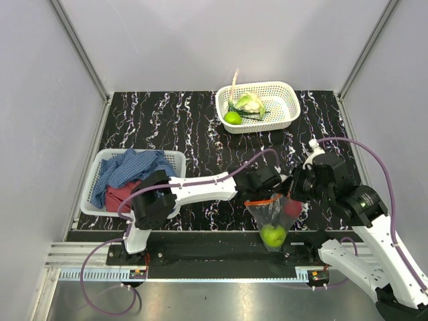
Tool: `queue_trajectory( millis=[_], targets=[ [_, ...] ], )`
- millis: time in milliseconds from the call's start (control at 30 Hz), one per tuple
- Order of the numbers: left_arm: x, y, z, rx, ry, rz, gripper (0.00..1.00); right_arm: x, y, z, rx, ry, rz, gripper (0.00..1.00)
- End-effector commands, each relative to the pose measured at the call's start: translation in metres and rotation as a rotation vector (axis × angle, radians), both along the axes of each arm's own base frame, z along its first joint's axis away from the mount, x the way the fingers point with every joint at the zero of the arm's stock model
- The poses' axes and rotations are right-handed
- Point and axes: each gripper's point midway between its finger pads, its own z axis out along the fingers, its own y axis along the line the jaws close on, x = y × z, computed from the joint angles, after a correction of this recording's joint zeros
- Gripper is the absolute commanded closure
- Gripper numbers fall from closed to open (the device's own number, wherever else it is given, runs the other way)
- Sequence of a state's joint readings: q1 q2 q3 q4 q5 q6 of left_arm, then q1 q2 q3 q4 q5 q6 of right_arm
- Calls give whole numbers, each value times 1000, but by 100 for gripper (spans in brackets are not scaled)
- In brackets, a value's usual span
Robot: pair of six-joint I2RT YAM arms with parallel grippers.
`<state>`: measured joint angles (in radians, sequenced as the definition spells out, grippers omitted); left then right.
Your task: Open the zip-top bag and remove the fake food
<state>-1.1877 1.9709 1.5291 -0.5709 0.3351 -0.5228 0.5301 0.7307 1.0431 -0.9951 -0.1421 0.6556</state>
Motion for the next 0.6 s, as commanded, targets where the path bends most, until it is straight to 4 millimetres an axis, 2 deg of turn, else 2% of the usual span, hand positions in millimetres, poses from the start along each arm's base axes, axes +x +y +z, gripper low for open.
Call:
queue_trajectory(
  millis=[0, 200, 267, 400, 467, 533, 567],
  targets=[
    [-31, -22, -4, -79, 89, -58, 30, -2, 0, 1, 15, -10, -5, 100],
    [-42, -26, -14, -63, 111, -87, 19, -5, -3, -2, 10, -2, -12, 100],
    [-48, -30, -13, -75, 141, -113, 19, -6, -3, -4, 10, 4, -13, 100],
    [-58, -32, -27, -51, 170, -141, 19, -8, -6, -5, 5, 2, -17, 100],
    [-44, -28, -31, -28, 113, -84, 19, -8, -5, -4, 4, 4, -17, 100],
    [-31, -23, -24, -24, 77, -31, 19, -4, -3, 1, 10, -9, -16, 100],
    [-14, -15, -26, 9, 45, 26, 19, -2, -1, 2, 10, -8, -10, 100]
  ],
)
